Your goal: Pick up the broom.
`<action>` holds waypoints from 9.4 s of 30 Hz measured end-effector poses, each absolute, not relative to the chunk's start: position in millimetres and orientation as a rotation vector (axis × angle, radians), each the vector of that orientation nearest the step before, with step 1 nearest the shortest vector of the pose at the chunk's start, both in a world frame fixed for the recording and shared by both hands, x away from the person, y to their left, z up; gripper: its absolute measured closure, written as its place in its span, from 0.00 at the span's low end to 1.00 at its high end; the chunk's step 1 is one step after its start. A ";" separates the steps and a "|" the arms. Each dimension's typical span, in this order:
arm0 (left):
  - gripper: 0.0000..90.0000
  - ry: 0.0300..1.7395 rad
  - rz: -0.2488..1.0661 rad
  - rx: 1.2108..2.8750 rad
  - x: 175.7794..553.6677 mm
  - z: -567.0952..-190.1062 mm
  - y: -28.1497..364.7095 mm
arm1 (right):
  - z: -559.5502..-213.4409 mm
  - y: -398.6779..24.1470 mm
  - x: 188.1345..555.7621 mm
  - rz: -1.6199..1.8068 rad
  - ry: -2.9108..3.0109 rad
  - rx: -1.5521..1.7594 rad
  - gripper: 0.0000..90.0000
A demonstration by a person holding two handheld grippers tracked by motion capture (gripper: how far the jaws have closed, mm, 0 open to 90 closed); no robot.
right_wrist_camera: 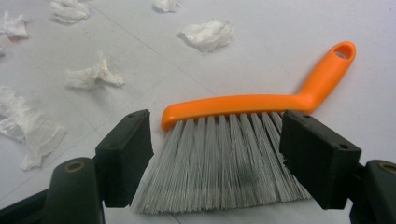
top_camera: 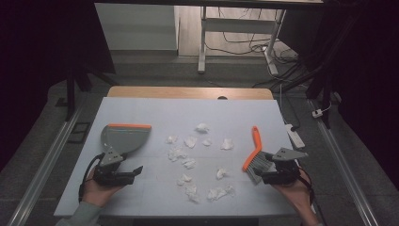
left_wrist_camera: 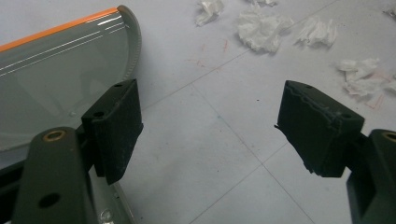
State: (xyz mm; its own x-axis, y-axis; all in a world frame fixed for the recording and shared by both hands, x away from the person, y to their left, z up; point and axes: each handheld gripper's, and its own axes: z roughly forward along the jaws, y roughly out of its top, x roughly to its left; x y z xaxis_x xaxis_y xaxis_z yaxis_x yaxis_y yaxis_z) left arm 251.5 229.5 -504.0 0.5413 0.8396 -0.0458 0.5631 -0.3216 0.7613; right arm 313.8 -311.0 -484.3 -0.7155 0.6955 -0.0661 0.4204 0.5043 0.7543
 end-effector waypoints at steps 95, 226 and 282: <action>0.26 1.058 0.471 2.055 253.0 -502.6 216.7 | -434.4 -306.7 420.9 0.747 2.286 1.714 0.79; 0.88 0.686 0.229 2.205 310.7 -453.8 119.8 | -396.0 -202.9 330.6 1.439 2.438 0.765 0.44; 0.85 0.280 0.145 2.596 323.9 -433.1 33.6 | -432.5 -167.4 327.2 0.840 2.823 0.242 0.73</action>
